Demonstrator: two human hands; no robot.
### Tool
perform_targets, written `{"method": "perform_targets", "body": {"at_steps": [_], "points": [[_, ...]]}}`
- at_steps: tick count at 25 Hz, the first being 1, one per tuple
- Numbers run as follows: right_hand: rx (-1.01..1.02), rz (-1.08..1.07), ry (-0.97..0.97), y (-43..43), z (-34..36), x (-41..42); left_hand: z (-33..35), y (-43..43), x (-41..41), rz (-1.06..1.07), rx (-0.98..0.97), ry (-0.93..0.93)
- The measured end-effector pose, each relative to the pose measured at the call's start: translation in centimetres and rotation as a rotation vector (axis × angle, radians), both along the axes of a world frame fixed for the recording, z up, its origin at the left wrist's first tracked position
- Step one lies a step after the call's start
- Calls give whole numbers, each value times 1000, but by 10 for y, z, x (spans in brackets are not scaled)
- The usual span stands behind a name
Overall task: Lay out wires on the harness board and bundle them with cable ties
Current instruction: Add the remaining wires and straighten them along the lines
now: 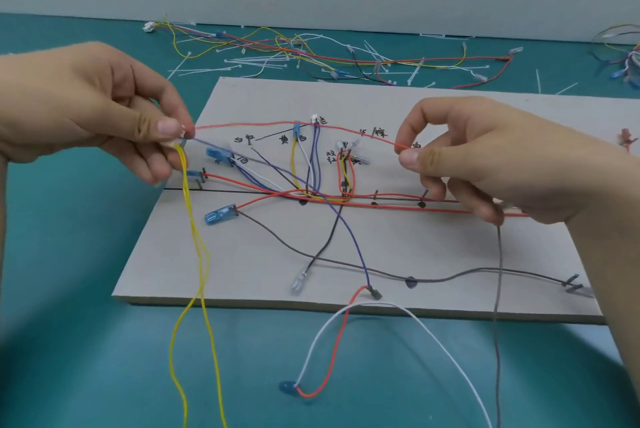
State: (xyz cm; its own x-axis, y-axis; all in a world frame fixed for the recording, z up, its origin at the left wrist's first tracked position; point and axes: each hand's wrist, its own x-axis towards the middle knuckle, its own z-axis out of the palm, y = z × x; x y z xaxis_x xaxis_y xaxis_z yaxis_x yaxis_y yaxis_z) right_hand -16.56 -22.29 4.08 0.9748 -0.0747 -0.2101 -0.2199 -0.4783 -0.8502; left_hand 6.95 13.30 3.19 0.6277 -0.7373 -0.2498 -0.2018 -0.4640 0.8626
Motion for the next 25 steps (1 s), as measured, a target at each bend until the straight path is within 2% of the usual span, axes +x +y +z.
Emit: {"method": "perform_targets", "body": {"at_steps": [3,7,13,17,25], "points": [[-85,-38,1,8,-5,2,1,-2,-5,27,132,-41],[-185,-76,-12,17,-12,4,4,-11,-12,-8,213,-153],[-238,-102,-31,18,-12,5,4,-13,-16,25,212,-113],[-244,-114,-63,17,-11,6,10,-13,-21,-25,230,-132],[-395,19,-14,19,-2,3,8,-18,-20,-88,288,-200]]}}
